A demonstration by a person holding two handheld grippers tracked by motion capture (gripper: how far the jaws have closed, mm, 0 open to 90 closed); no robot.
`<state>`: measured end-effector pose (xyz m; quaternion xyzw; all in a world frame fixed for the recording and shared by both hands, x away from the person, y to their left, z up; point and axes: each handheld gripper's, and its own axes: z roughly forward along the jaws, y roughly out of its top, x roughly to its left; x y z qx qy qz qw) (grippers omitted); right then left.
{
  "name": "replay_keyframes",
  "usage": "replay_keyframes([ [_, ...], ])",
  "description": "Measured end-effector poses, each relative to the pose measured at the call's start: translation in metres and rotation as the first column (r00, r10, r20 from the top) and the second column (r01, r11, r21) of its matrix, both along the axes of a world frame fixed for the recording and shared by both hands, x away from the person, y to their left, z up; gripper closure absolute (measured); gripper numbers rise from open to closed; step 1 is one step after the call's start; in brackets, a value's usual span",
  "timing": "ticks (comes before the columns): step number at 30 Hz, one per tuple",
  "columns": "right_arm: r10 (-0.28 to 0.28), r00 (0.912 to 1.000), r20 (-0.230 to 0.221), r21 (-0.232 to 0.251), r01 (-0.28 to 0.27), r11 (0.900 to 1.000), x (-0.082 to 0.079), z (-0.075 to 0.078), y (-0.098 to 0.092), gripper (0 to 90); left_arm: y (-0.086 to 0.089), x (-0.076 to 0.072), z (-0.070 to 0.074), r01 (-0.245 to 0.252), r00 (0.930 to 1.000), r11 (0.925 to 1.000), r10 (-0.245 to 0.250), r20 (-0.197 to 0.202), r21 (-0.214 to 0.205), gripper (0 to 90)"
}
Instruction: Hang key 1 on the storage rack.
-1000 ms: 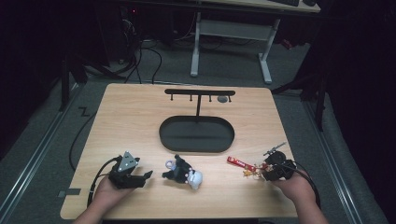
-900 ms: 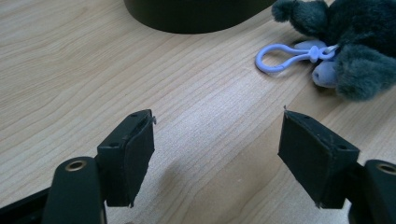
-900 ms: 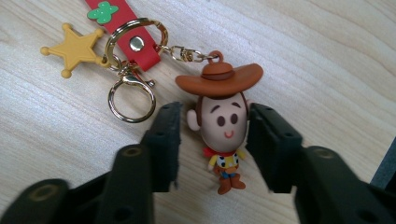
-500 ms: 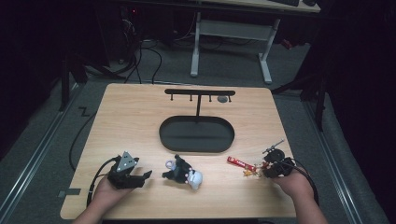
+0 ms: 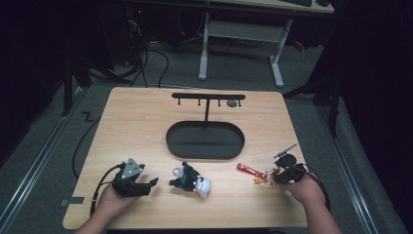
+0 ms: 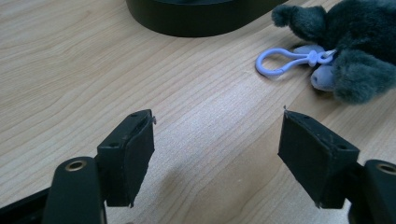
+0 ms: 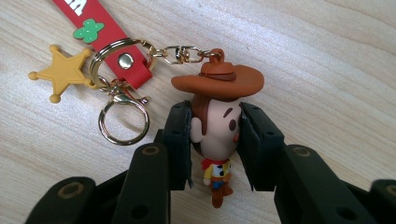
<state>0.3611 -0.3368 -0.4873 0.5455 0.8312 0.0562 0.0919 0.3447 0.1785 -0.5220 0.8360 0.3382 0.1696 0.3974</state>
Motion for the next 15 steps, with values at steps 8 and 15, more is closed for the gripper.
replay_keyframes([
  [8, -0.011, 0.9999, 0.002, -0.001, 0.011, 0.9999, 0.000, 0.002, 0.002, 66.7, 0.000, 0.000, 0.002, -0.003, 0.9999, 1.0000, 0.003, 0.010, -0.008, 27.4],
  [15, 0.015, 0.9999, 0.008, 0.047, -0.016, 0.9988, -0.006, 0.025, 0.008, 66.8, -0.003, 0.000, 0.000, 0.011, 0.9999, 0.9998, -0.011, 0.005, 0.019, 27.1],
])
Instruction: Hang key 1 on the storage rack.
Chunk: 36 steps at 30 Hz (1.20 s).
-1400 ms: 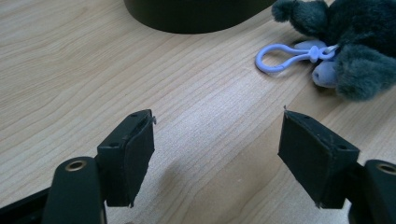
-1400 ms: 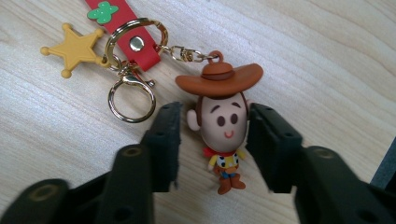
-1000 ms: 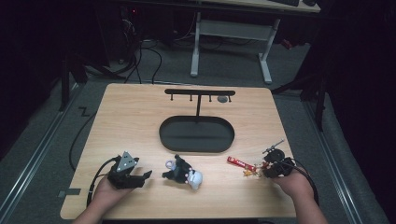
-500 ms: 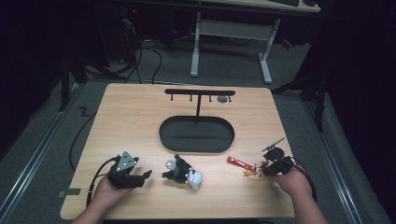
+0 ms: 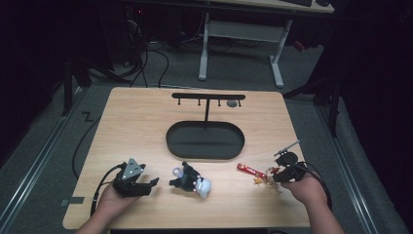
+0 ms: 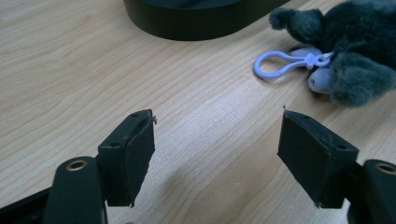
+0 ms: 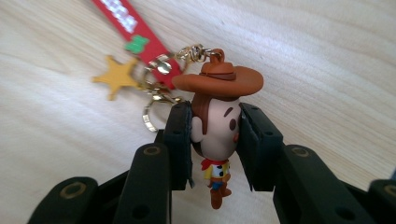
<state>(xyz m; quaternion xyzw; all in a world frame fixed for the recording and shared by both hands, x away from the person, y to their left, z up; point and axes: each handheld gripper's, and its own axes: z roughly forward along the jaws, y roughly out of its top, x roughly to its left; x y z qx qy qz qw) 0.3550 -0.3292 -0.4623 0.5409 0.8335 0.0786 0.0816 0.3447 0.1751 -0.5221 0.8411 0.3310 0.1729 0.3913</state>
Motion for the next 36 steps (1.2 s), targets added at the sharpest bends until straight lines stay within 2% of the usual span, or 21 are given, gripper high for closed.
replay_keyframes([
  [1, 0.012, 0.9999, 0.007, 0.001, -0.012, 0.9999, -0.003, 0.011, 0.003, 66.8, -0.001, -0.001, 0.000, 0.001, 1.0000, 1.0000, -0.001, 0.006, -0.001, 27.2],
  [3, 0.017, 0.9998, 0.011, 0.010, -0.017, 0.9998, -0.005, 0.021, 0.005, 66.8, -0.001, -0.002, 0.001, 0.002, 0.9999, 1.0000, -0.002, 0.011, -0.005, 27.3],
  [7, 0.021, 0.9993, 0.032, 0.027, -0.022, 0.9994, -0.011, 0.039, 0.010, 66.8, 0.000, -0.003, 0.003, 0.002, 0.9999, 0.9999, -0.001, 0.017, -0.014, 27.4],
  [8, 0.021, 0.9993, 0.032, 0.027, -0.022, 0.9994, -0.011, 0.039, 0.010, 66.8, 0.000, -0.003, 0.003, 0.002, 0.9999, 0.9999, -0.001, 0.017, -0.014, 27.5],
  [11, 0.014, 0.9987, 0.049, 0.050, -0.017, 0.9986, -0.015, 0.055, 0.014, 66.8, 0.000, -0.004, 0.004, 0.000, 0.9997, 0.9997, 0.000, 0.023, -0.024, 27.5],
  [14, 0.025, 0.9985, 0.047, 0.055, -0.028, 0.9981, -0.016, 0.063, 0.017, 66.8, 0.000, -0.004, 0.005, 0.001, 0.9998, 0.9996, -0.001, 0.022, -0.027, 27.5],
  [17, 0.022, 0.9986, 0.049, 0.071, -0.025, 0.9971, -0.018, 0.080, 0.023, 66.9, 0.000, -0.005, 0.005, 0.001, 0.9999, 0.9992, 0.000, 0.017, -0.041, 27.5],
  [24, 0.037, 0.9989, 0.031, 0.061, -0.038, 0.9974, -0.016, 0.109, 0.033, 66.8, 0.000, -0.006, 0.004, 0.005, 0.9999, 0.9989, -0.004, 0.014, -0.046, 27.6],
  [27, 0.050, 0.9988, 0.006, 0.057, -0.050, 0.9971, -0.013, 0.119, 0.038, 66.8, 0.000, -0.006, 0.004, 0.004, 0.9999, 0.9989, -0.004, 0.011, -0.046, 27.6],
  [29, 0.060, 0.9982, -0.001, 0.052, -0.060, 0.9969, -0.012, 0.121, 0.040, 66.8, 0.001, -0.007, 0.004, 0.004, 0.9999, 0.9989, -0.004, 0.011, -0.046, 27.7],
  [36, 0.085, 0.9940, -0.068, 0.021, -0.084, 0.9962, -0.001, 0.133, 0.053, 66.8, 0.000, -0.005, 0.002, 0.011, 0.9999, 0.9992, -0.011, 0.001, -0.037, 27.7],
])
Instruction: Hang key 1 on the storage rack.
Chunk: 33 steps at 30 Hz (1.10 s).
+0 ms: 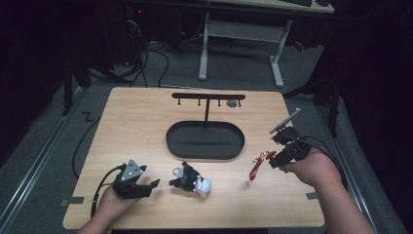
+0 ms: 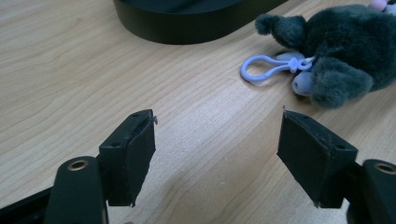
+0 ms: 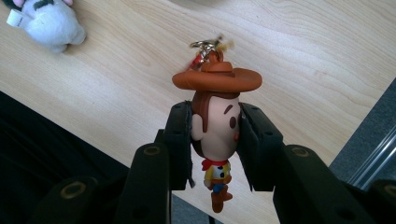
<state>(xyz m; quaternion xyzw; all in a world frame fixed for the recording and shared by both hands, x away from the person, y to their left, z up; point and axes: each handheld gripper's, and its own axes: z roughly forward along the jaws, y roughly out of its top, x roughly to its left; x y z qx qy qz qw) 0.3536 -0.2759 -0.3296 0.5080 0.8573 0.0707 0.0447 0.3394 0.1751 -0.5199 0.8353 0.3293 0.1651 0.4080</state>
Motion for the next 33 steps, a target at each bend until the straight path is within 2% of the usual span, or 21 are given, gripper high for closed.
replay_keyframes([
  [2, -0.009, 0.9999, -0.006, -0.006, 0.009, 0.9999, 0.002, 0.002, 0.004, 66.9, 0.000, 0.001, 0.001, 0.000, 1.0000, 1.0000, 0.000, -0.002, 0.003, 27.9],
  [3, 0.006, 1.0000, -0.003, -0.007, -0.006, 1.0000, 0.004, 0.003, 0.005, 66.9, 0.000, 0.001, 0.001, 0.000, 1.0000, 1.0000, 0.000, -0.002, 0.003, 27.8],
  [5, 0.006, 1.0000, 0.000, -0.011, -0.006, 0.9999, 0.007, 0.004, 0.007, 66.9, 0.001, 0.000, 0.002, -0.007, 0.9999, 0.9999, 0.007, 0.013, -0.009, 27.9],
  [18, 0.001, 0.9996, 0.029, -0.014, -0.001, 0.9999, 0.024, 0.013, 0.014, 67.0, 0.002, 0.000, 0.002, -0.002, 1.0000, 1.0000, 0.002, 0.004, -0.005, 28.0],
  [23, 0.015, 0.9983, 0.057, -0.009, -0.014, 0.9999, 0.032, 0.018, 0.019, 67.0, 0.004, -0.001, 0.001, -0.004, 1.0000, 1.0000, 0.004, 0.005, -0.005, 28.0],
  [33, -0.006, 0.9971, 0.076, -0.005, 0.006, 1.0000, 0.051, 0.024, 0.025, 67.0, 0.010, -0.001, 0.002, -0.013, 0.9999, 0.9997, 0.013, -0.004, -0.022, 28.0],
])
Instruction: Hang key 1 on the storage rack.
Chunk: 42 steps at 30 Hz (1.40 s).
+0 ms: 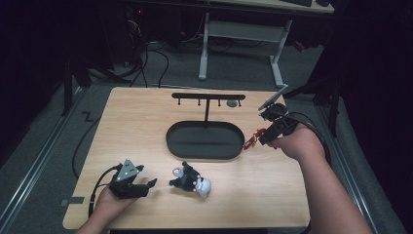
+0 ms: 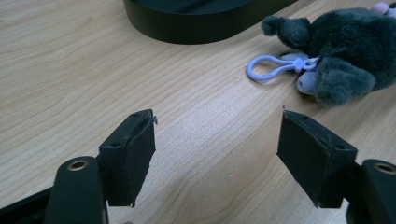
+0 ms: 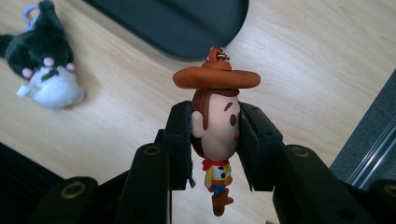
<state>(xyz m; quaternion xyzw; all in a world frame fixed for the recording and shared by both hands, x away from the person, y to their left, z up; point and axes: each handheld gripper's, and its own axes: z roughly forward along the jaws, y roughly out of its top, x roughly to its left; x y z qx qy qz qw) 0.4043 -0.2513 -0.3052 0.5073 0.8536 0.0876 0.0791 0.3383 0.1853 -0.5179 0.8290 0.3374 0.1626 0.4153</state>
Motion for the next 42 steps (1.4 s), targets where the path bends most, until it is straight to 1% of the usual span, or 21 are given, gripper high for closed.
replay_keyframes([
  [1, -0.008, 1.0000, 0.003, -0.001, 0.008, 1.0000, 0.002, 0.001, 0.001, 67.0, 0.001, 0.000, 0.000, -0.004, 1.0000, 1.0000, 0.004, 0.002, 0.000, 28.0],
  [3, 0.002, 0.9999, 0.013, -0.001, -0.002, 1.0000, 0.006, 0.002, 0.001, 67.0, 0.002, 0.001, 0.000, -0.006, 1.0000, 1.0000, 0.006, -0.001, 0.000, 28.0],
  [6, 0.001, 0.9998, 0.020, -0.003, -0.001, 1.0000, 0.012, 0.002, 0.004, 67.0, 0.003, 0.002, 0.001, -0.013, 0.9999, 0.9998, 0.012, -0.002, -0.013, 28.1],
  [8, 0.001, 0.9997, 0.022, -0.001, -0.001, 1.0000, 0.016, 0.002, 0.006, 67.0, 0.002, 0.002, 0.001, -0.014, 0.9999, 0.9997, 0.014, 0.001, -0.019, 29.8],
  [11, 0.005, 0.9997, 0.024, -0.003, -0.005, 1.0000, 0.022, 0.001, 0.008, 67.0, 0.000, 0.002, 0.001, -0.003, 1.0000, 1.0000, 0.003, -0.003, -0.007, 29.8],
  [14, 0.001, 0.9997, 0.025, 0.000, -0.001, 1.0000, 0.028, 0.000, 0.010, 67.0, -0.001, 0.002, 0.001, -0.005, 1.0000, 0.9998, 0.005, 0.002, -0.018, 29.6],
  [18, -0.005, 0.9995, 0.030, 0.004, 0.005, 1.0000, 0.035, 0.001, 0.013, 67.0, 0.001, 0.002, 0.001, -0.007, 1.0000, 0.9999, 0.007, -0.001, -0.015, 29.5],
  [21, -0.002, 0.9993, 0.037, 0.002, 0.002, 1.0000, 0.040, 0.002, 0.016, 67.0, 0.002, 0.002, 0.001, -0.012, 0.9999, 0.9996, 0.012, -0.001, -0.024, 29.6],
  [23, -0.001, 0.9993, 0.037, 0.001, 0.001, 1.0000, 0.041, 0.003, 0.017, 67.0, 0.003, 0.002, 0.002, -0.010, 0.9999, 0.9997, 0.010, -0.002, -0.022, 29.6],
  [27, -0.008, 0.9990, 0.045, 0.008, 0.007, 0.9999, 0.047, 0.006, 0.021, 67.0, 0.002, 0.002, 0.002, -0.007, 1.0000, 0.9997, 0.007, -0.002, -0.021, 29.6],
  [29, -0.006, 0.9987, 0.051, 0.000, 0.006, 1.0000, 0.051, 0.007, 0.023, 67.0, 0.001, 0.002, 0.001, -0.004, 1.0000, 0.9998, 0.004, -0.002, -0.019, 29.6],
  [31, -0.006, 0.9987, 0.050, 0.004, 0.006, 1.0000, 0.053, 0.008, 0.024, 67.0, 0.001, 0.002, 0.001, -0.003, 1.0000, 0.9998, 0.003, -0.002, -0.019, 29.6],
  [32, -0.005, 0.9987, 0.050, -0.005, 0.005, 1.0000, 0.056, 0.009, 0.026, 67.0, 0.001, 0.003, 0.001, -0.003, 1.0000, 0.9997, 0.003, -0.001, -0.022, 29.6],
  [34, -0.006, 0.9986, 0.052, -0.003, 0.006, 1.0000, 0.057, 0.010, 0.027, 67.0, 0.001, 0.003, 0.001, -0.002, 1.0000, 0.9998, 0.002, -0.001, -0.022, 29.6],
  [37, -0.007, 0.9978, 0.066, 0.009, 0.007, 0.9999, 0.061, 0.014, 0.029, 67.0, 0.000, 0.004, 0.001, 0.003, 1.0000, 0.9998, -0.003, -0.004, -0.017, 29.6],
  [42, -0.014, 0.9969, 0.078, 0.009, 0.013, 0.9999, 0.068, 0.019, 0.030, 67.0, 0.000, 0.004, 0.000, 0.004, 1.0000, 0.9999, -0.004, -0.001, -0.017, 29.7],
])
